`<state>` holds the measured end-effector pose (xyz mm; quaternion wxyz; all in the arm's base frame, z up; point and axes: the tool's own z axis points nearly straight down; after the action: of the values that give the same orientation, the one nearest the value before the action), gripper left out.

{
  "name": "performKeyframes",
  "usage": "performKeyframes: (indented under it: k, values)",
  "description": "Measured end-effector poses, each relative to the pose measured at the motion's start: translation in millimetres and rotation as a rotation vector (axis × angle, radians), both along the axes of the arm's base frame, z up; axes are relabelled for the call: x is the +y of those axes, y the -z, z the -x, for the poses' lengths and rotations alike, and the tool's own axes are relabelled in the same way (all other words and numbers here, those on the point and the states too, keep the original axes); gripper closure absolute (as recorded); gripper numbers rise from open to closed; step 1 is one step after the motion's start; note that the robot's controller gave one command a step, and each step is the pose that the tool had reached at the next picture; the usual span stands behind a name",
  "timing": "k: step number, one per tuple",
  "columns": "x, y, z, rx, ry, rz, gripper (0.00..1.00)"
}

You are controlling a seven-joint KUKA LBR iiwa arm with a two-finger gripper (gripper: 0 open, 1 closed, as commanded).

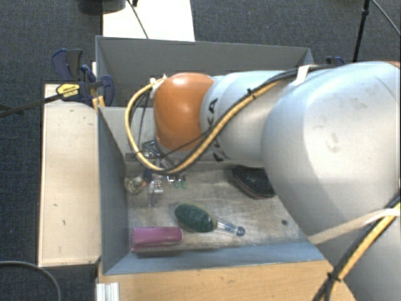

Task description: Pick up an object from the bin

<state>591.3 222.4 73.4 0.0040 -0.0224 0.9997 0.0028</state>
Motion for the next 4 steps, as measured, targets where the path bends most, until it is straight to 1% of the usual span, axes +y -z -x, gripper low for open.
performKeyframes:
  k: [1, 2, 3, 4]
  values:
    - [8.8, -0.8, 37.1, 0.009, 0.059, 0.004, 0.0]
    - [-99.3, -1.9, 60.5, 0.008, 0.007, 0.008, 0.0]
    - [-110.7, 0.0, 62.8, -0.002, -0.086, 0.002, 0.0]
    - [-189.7, -0.1, 30.8, -0.006, -0.211, 0.006, 0.0]
